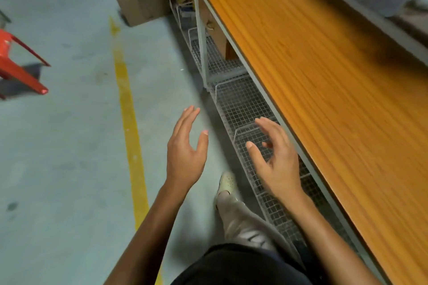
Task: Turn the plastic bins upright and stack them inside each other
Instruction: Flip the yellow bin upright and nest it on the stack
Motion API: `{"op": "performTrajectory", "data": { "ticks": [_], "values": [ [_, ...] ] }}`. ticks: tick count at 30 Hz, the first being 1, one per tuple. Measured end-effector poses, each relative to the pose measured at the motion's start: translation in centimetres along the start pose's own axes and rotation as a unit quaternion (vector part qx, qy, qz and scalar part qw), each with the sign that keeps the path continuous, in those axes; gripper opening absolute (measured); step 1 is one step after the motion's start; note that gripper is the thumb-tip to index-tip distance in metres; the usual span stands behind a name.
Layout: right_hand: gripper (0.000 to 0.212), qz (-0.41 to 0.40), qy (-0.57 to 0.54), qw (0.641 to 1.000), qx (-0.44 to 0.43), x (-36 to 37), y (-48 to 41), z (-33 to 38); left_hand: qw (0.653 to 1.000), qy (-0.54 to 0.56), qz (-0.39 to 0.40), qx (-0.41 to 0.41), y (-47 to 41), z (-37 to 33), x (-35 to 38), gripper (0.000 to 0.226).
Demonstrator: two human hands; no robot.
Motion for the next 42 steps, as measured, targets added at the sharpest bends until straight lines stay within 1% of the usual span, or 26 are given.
{"op": "performTrajectory", "data": {
  "ticks": [5, 8, 15, 19, 23, 27, 29, 33, 37, 42],
  "values": [
    [0.055, 0.031, -0.029, 0.999, -0.015, 5.3, -11.2, -2.8, 1.000, -0.015, -0.008, -0.026, -10.8, 2.4, -0.2, 0.045],
    [0.056, 0.039, -0.038, 0.998, -0.024, 7.2, -18.1, -3.2, 0.999, -0.026, -0.016, -0.036, -16.6, 2.9, -1.0, 0.045],
    [0.055, 0.072, -0.043, 0.995, -0.049, 13.0, -32.0, -2.6, 0.996, -0.008, -0.075, -0.051, -28.9, 4.2, -3.3, 0.045],
    [0.058, 0.074, -0.052, 0.995, -0.036, 17.2, -38.5, -3.8, 0.995, 0.004, -0.078, -0.055, -36.4, 6.1, -3.3, 0.045],
    [0.057, 0.057, -0.050, 0.996, -0.037, 21.7, -46.2, -5.1, 0.996, 0.009, -0.073, -0.043, -46.2, 8.4, -3.9, 0.046],
    [0.053, 0.037, -0.029, 0.998, -0.036, 25.4, -54.1, -5.8, 0.998, 0.011, -0.053, -0.022, -56.4, 9.5, -4.6, 0.044],
    [0.053, 0.024, -0.026, 0.999, -0.022, 26.9, -58.3, -6.3, 0.999, 0.016, -0.032, -0.010, -61.7, 9.4, -4.7, 0.044],
    [0.052, -0.029, -0.012, 0.999, -0.017, 27.7, -65.8, -7.1, 0.999, 0.005, 0.020, 0.031, -71.1, 7.8, -3.2, 0.043],
    [0.051, -0.105, -0.005, 0.994, 0.015, 26.5, -71.6, -10.0, 0.995, 0.022, 0.074, 0.056, -79.2, 6.1, 0.6, 0.044],
    [0.052, -0.180, 0.008, 0.982, 0.054, 24.1, -77.8, -15.1, 0.983, 0.027, 0.152, 0.096, -87.8, 3.1, 8.1, 0.045]
  ]
}}
Point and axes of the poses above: each hand's wrist, its own y-axis away from the middle knuckle, its own x-axis out of the palm, z = x × y, the point moved 10 cm from there along -y, towards the middle knuckle, and after that the axes turned 9 degrees about -x, right-handed, at the moved point
